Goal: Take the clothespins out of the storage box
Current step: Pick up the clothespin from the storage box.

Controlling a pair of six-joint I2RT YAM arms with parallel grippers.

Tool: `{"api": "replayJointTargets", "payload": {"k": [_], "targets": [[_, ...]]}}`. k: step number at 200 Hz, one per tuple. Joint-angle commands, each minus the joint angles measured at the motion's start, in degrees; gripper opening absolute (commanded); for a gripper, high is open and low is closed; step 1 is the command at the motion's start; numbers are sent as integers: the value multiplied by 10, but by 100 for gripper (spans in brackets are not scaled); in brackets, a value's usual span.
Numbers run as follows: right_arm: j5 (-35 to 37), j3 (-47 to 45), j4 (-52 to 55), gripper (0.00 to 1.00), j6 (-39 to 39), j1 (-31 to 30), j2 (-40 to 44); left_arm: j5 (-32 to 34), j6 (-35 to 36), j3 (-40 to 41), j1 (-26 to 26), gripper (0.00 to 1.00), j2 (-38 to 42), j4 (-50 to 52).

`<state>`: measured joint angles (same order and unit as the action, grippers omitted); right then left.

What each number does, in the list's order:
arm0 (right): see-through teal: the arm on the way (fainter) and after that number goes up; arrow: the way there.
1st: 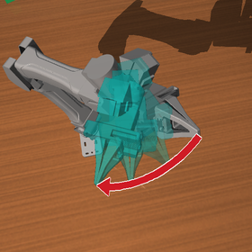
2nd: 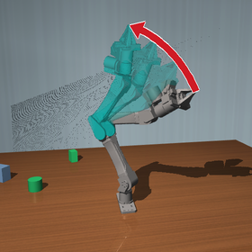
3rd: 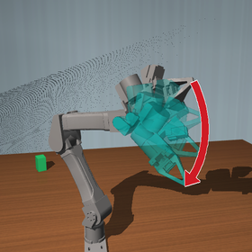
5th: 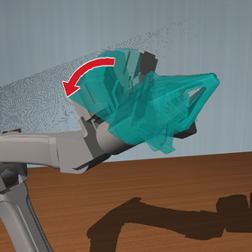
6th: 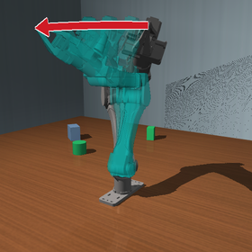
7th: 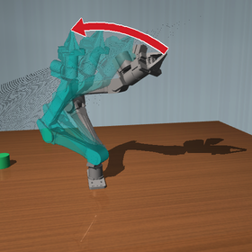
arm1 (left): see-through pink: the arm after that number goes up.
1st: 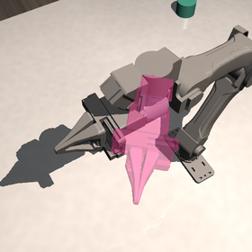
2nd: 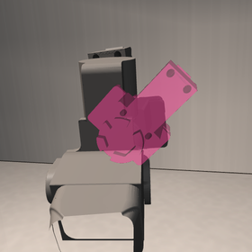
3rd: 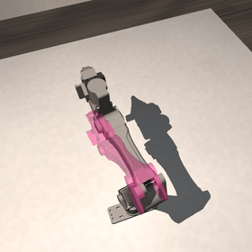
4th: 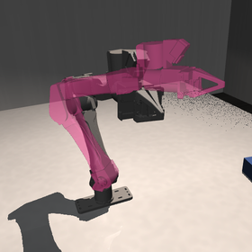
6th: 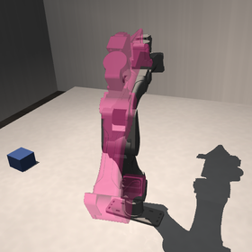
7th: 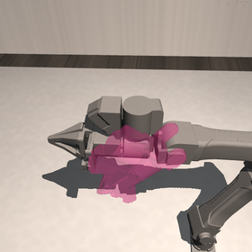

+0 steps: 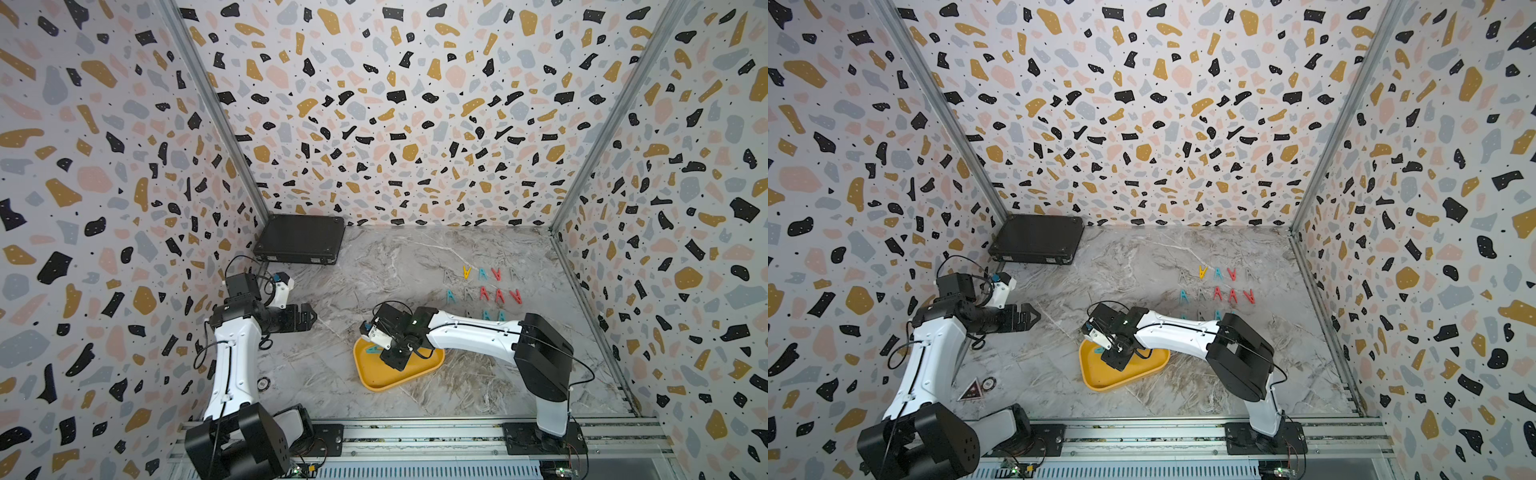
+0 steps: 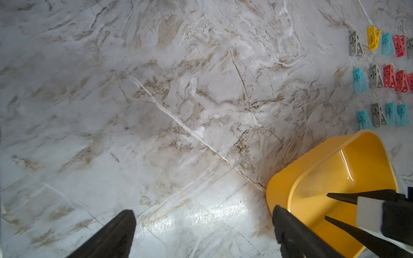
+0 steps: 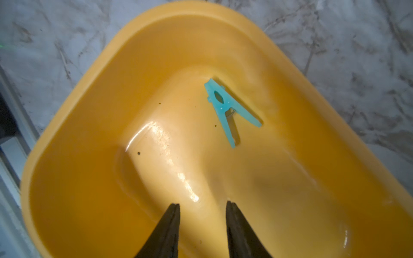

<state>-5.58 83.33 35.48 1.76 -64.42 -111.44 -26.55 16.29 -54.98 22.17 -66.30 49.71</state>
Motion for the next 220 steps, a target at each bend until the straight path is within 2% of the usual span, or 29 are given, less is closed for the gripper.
{"api": "replayJointTargets", "payload": {"k": [1,100,176,220], "targets": [[16,31,17,40,-33,-3,-14,-3,8,3,3,100,-1,4],[70,99,26,40,-79,-3,-80,-3,6,3,3,100,1,4],[54,126,17,38,-77,-2,-122,-4,7,4,4,100,1,2],[46,120,13,32,-73,-2,-129,-3,7,4,4,100,2,3]]}}
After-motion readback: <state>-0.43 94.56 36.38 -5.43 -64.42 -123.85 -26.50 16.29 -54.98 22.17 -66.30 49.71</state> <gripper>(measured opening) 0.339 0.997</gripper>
